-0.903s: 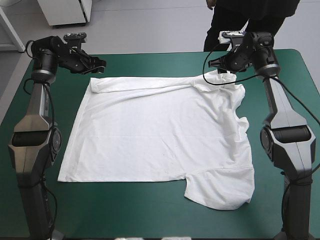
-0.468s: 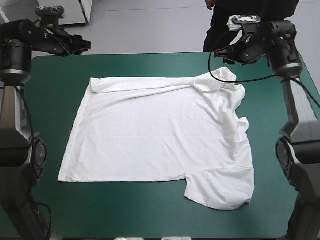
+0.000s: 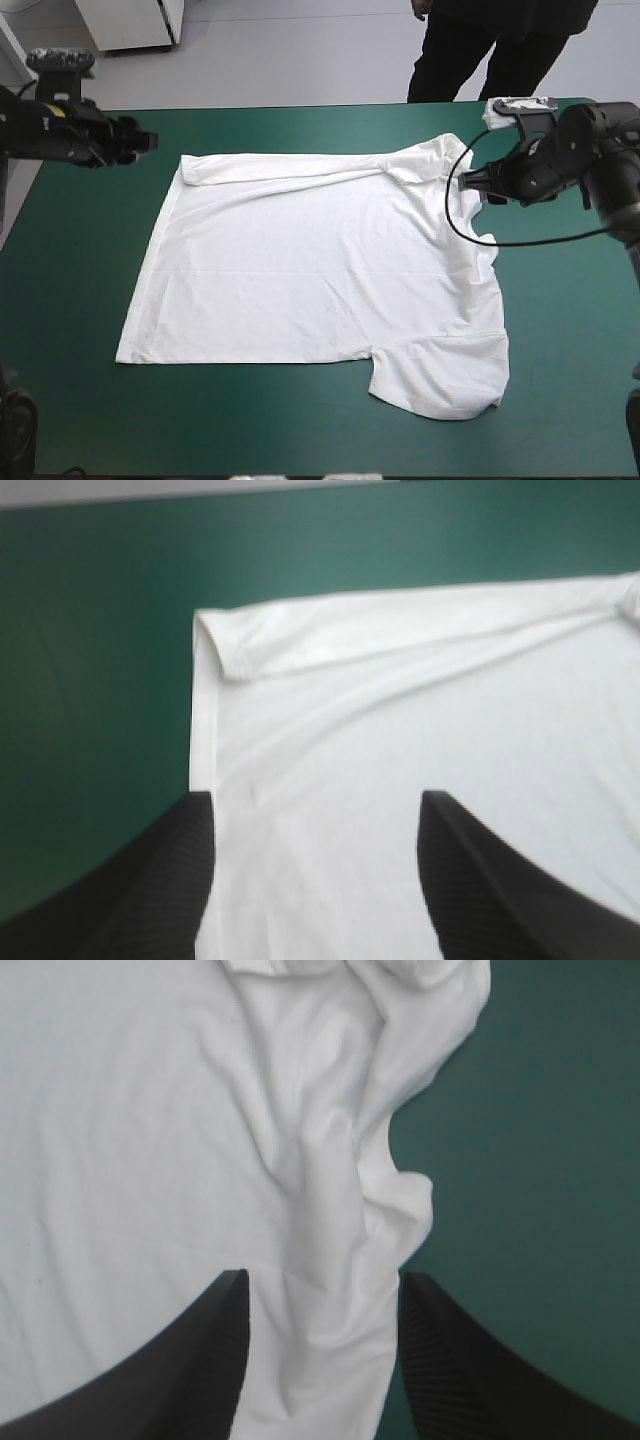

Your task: Fold the cloth

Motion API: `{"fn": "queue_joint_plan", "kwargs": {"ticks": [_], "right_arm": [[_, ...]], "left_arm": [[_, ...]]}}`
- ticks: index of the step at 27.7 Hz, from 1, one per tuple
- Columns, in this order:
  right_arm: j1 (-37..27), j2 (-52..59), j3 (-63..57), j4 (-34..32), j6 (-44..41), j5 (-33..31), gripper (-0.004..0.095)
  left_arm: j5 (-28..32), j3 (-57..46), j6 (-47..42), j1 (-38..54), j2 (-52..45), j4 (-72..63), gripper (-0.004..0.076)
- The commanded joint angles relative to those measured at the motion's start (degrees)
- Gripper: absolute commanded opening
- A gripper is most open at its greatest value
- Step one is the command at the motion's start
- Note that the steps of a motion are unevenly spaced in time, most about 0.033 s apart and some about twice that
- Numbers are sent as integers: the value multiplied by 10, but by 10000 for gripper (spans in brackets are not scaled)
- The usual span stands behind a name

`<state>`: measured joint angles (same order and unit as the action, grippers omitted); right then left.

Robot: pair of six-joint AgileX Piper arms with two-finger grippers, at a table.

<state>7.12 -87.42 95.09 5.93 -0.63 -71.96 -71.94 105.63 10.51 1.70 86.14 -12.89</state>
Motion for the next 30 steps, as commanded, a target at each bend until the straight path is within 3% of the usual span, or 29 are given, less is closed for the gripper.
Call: {"fn": "queue_joint_plan", "kwargs": {"ticks": [1, 6, 14, 23, 30], "right_arm": [[-5, 57, -47, -7, 6, 5, 444], [-5, 62, -133, -26, 6, 16, 466], [-16, 61, -283, -31, 0, 113, 459], [-17, 0, -349, 4, 6, 190, 459], [-17, -46, -350, 14, 0, 191, 450]], "left_arm": [[-19, -94, -1, 0, -80, 13, 433], [-19, -239, 0, 0, -151, 32, 433], [-18, -381, -12, 0, -237, 67, 433], [-15, -398, -26, 0, -256, 82, 433], [-18, -398, -34, 0, -256, 81, 433]]}}
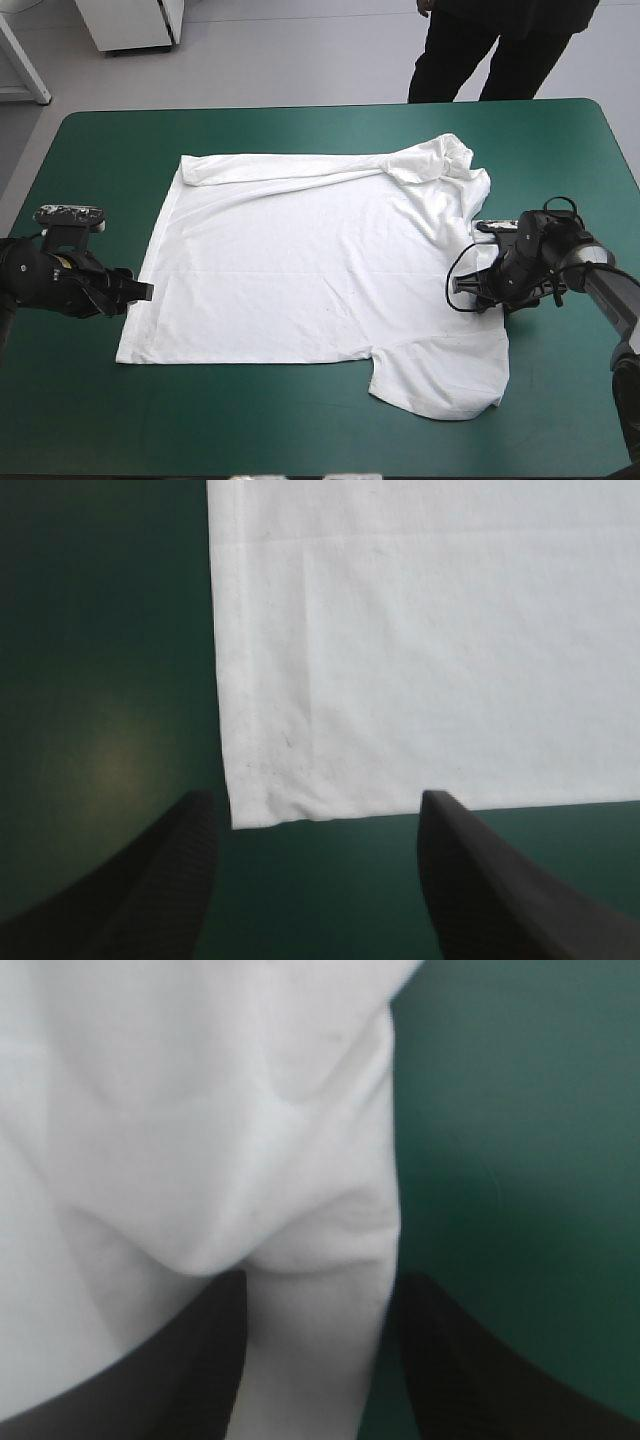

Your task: Fold the cloth

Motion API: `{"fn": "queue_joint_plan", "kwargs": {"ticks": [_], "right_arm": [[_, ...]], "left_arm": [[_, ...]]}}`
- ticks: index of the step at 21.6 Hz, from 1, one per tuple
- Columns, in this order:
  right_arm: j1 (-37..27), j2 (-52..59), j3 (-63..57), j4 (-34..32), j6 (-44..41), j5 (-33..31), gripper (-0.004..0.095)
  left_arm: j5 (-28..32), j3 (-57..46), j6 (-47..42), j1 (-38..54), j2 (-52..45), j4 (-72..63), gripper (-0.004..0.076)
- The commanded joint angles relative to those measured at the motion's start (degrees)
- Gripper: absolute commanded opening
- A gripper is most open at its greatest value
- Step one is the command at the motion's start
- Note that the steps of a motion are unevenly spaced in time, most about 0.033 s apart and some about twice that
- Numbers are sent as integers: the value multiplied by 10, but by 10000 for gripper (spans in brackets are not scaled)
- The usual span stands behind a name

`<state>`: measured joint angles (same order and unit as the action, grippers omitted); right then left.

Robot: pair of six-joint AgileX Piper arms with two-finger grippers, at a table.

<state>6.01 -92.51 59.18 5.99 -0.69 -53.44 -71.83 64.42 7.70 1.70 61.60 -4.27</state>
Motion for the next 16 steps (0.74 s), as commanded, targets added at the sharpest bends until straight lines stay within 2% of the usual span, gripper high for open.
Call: {"fn": "queue_joint_plan", "kwargs": {"ticks": [1, 2, 3, 4, 6, 9, 11, 16], "right_arm": [[-5, 3, 5, 14, -9, 4, 370], [-5, 3, 2, 15, -9, 3, 288], [-4, 5, -3, 19, -9, -5, 73], [-4, 5, -3, 19, -9, -11, -12], [-4, 7, -2, 14, -9, -17, -16], [-8, 28, 19, -87, -91, -5, -17], [-23, 32, 42, -140, -102, -12, -17], [-113, 29, 111, -216, -102, -18, -17]], "left_arm": [[-19, 14, -6, 0, -11, -5, 433], [-19, 14, -6, 0, -11, -5, 433], [-18, 14, -6, 0, -11, -5, 433], [-18, 14, -6, 0, -11, -5, 433], [-15, 14, -6, 0, -11, -5, 433], [-15, 14, -6, 0, -11, -4, 397], [-15, 14, -6, 0, -11, -5, 365], [-15, 14, -7, 0, -11, -5, 346]]}}
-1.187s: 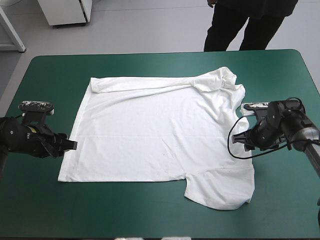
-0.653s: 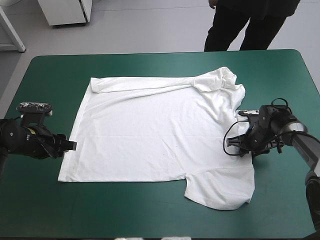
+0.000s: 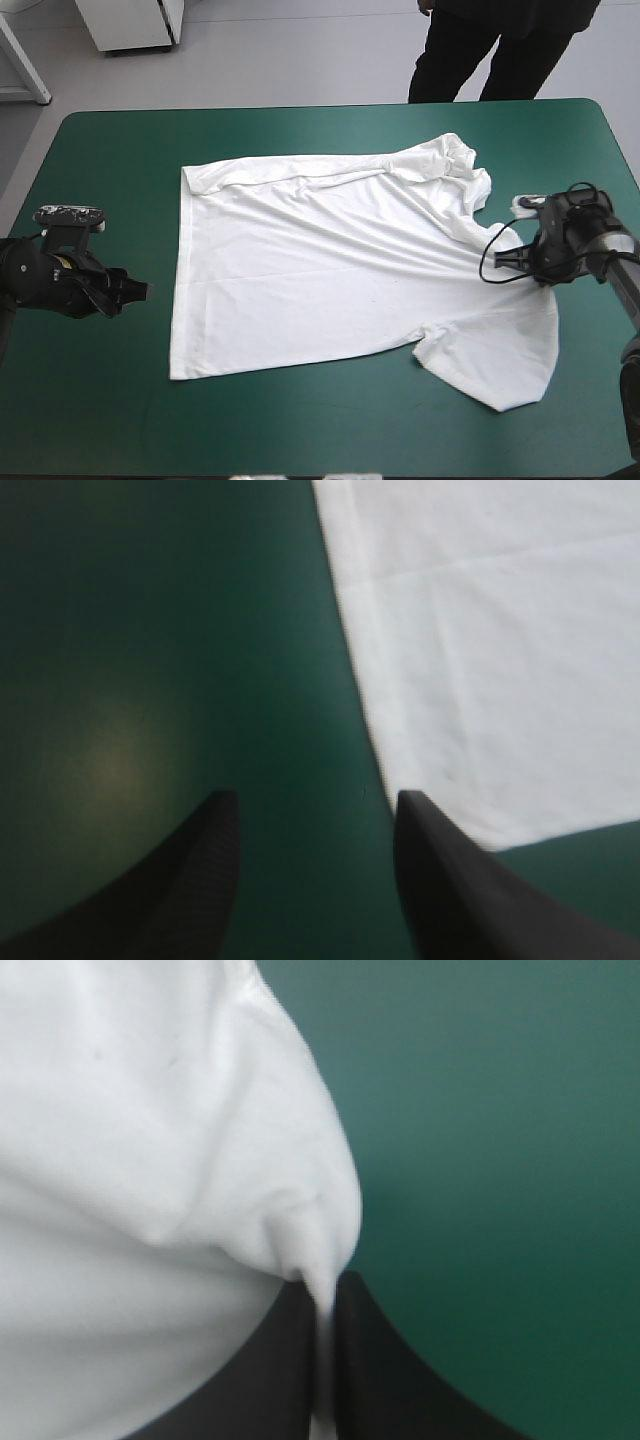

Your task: Fold the cloth

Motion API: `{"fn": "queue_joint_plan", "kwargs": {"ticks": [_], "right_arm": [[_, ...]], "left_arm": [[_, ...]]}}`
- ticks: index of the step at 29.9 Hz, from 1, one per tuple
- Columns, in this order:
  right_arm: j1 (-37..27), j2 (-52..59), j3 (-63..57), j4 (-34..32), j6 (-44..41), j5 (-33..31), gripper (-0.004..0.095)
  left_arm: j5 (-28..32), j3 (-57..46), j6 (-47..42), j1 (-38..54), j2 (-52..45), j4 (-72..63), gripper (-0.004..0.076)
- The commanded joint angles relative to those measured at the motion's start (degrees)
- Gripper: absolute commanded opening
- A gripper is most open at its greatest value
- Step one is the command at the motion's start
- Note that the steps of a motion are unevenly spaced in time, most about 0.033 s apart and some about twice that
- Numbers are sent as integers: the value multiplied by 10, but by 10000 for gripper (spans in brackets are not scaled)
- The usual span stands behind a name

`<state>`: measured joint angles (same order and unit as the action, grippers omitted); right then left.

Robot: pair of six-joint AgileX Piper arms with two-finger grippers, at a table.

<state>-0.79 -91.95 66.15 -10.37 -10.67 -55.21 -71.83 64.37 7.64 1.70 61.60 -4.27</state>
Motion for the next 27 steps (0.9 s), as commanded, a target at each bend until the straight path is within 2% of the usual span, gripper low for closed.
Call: {"fn": "queue_joint_plan", "kwargs": {"ticks": [1, 7, 15, 22, 27], "right_arm": [[-66, 19, 55, -53, -2, 3, -17], [-158, -51, 150, -26, 8, 18, -17], [-173, -216, 380, -10, 17, 17, -16], [-173, -357, 646, -27, 41, -67, -17], [-173, -420, 741, 8, 64, -109, -17]], "left_arm": [[-14, 14, -8, 0, -11, -5, 346], [-11, 14, -8, 0, -9, -5, 346], [-11, 14, -8, 0, -9, -6, 346], [2, 14, -14, 0, -9, -6, 346], [18, 14, -28, 0, -9, -6, 346]]}}
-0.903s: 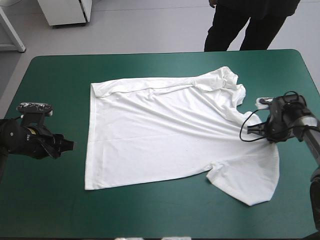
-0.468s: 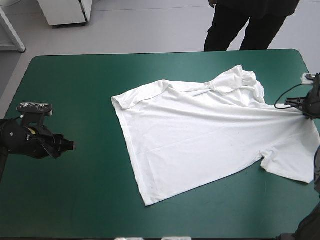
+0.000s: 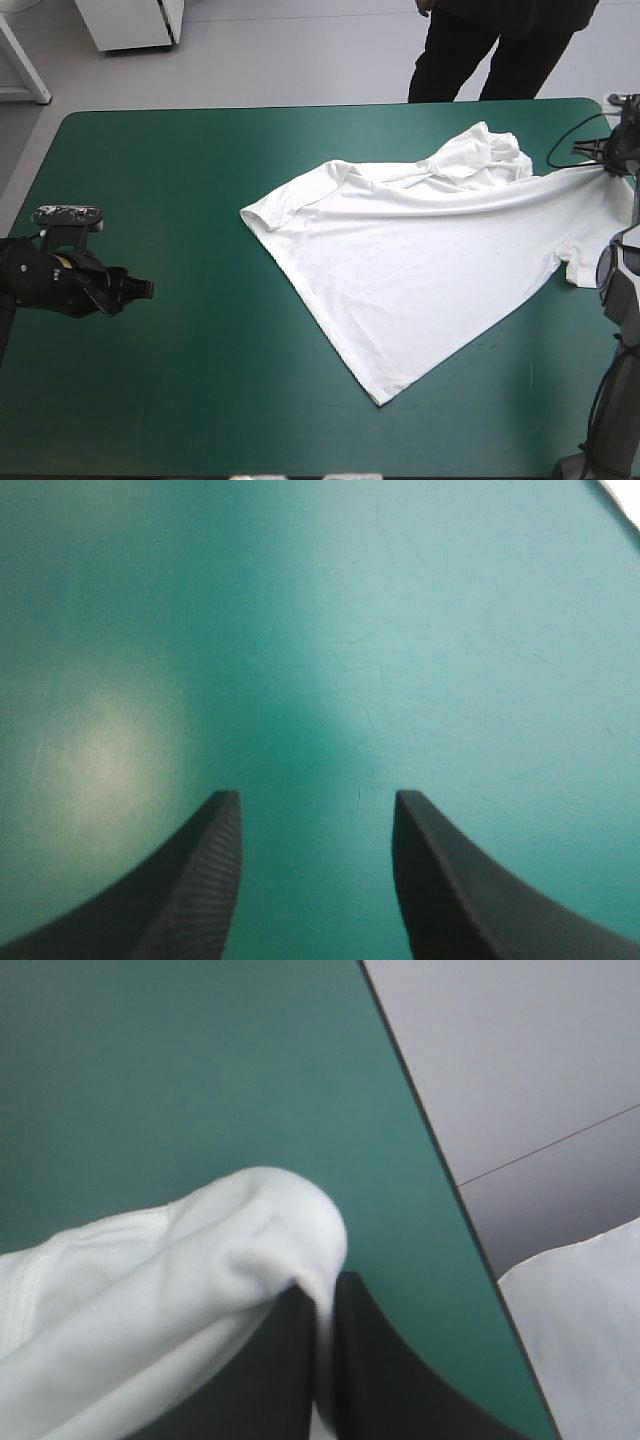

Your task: Fold the cloth

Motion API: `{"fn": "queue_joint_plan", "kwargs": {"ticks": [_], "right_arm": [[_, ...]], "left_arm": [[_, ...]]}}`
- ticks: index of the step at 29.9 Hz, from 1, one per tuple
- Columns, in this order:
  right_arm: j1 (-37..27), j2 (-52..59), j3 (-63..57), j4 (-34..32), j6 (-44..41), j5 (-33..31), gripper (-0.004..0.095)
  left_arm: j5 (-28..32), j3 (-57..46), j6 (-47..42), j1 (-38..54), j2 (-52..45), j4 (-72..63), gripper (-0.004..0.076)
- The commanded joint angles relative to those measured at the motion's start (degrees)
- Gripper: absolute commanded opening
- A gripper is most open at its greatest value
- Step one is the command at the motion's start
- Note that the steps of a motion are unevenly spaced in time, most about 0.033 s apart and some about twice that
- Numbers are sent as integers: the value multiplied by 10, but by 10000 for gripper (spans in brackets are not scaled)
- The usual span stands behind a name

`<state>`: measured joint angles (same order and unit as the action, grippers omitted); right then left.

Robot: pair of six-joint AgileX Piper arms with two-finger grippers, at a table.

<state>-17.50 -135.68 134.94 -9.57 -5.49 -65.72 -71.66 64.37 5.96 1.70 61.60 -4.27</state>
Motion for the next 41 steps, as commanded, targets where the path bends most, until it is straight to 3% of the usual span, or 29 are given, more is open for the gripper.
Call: {"fn": "queue_joint_plan", "kwargs": {"ticks": [1, 4, 8, 11, 13, 17, 21, 27, 32, 37, 41], "right_arm": [[-6, 12, 59, 3, 12, -4, -15], [-6, 10, 61, 20, 24, -5, 50], [-16, 11, 61, 85, 51, -45, 384], [-27, 24, 61, 126, 46, -59, 580], [-27, 42, 61, 124, 45, -59, 563], [-27, 85, 61, 131, 40, -59, 410], [-26, 151, 25, 165, 41, -60, 410], [-26, 314, -179, 181, 42, -59, 410], [-21, 432, -303, 259, 82, -58, 410], [34, 523, -372, 235, 85, -58, 410], [124, 589, -439, 221, 84, -58, 403]], "left_arm": [[16, 14, -11, 0, -9, -6, 346], [15, 14, -11, 0, -9, -6, 346], [16, 14, -11, 0, -9, -6, 346], [15, 14, -11, 0, -9, -6, 346], [14, 14, -11, 0, -9, -6, 346], [16, 14, -8, 0, -9, -2, 346], [7, 14, -8, 0, -9, 8, 346], [5, 14, -8, 0, -9, 32, 346], [5, 14, -5, 0, -9, 37, 346], [-14, 14, 5, 0, -9, 37, 346], [-14, 18, 20, 0, -9, 37, 346]]}}
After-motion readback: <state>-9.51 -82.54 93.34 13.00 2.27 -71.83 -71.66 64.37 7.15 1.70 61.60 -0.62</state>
